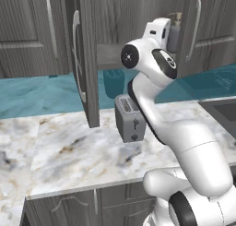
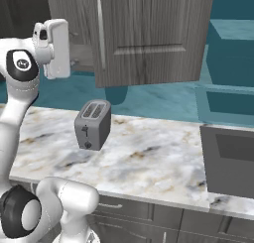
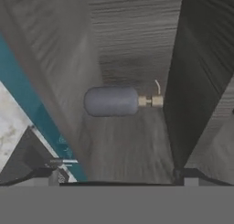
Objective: Open the cabinet. Pick the soap dispenser and place it next to the sink. Then close the cabinet.
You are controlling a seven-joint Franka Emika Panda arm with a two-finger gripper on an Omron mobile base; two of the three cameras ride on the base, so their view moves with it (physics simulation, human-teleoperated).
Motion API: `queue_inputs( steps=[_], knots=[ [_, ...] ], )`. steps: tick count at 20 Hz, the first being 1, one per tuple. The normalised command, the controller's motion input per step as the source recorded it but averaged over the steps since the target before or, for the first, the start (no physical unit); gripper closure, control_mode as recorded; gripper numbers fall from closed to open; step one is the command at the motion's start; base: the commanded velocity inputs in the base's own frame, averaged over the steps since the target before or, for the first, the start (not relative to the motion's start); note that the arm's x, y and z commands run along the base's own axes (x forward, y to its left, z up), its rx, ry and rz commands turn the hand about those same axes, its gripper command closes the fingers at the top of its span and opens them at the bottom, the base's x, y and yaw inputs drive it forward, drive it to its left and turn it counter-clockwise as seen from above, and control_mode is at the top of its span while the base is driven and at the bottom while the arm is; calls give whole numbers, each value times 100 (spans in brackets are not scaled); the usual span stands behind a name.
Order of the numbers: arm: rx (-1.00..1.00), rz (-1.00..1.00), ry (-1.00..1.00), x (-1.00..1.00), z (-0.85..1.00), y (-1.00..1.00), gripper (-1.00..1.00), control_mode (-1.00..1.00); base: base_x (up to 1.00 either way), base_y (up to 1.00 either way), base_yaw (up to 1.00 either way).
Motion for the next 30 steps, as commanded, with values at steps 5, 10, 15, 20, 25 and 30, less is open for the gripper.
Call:
queue_inputs(
  steps=[5, 10, 15, 20, 25, 30],
  knots=[
    [-5, -21, 16, -6, 6, -27, -100, -100, 0, 0, 0],
    [-1, -24, 3, -17, 0, -43, -100, -100, 0, 0, 0],
    [-2, -23, 0, -8, 0, -49, -100, -100, 0, 0, 0],
    [-1, -17, 0, -7, 0, -20, -100, -100, 0, 0, 0],
    [-1, -12, 0, 0, 0, -11, -100, -100, 0, 0, 0],
    [0, -11, -5, 2, 0, -21, -100, -100, 0, 0, 0]
  ],
)
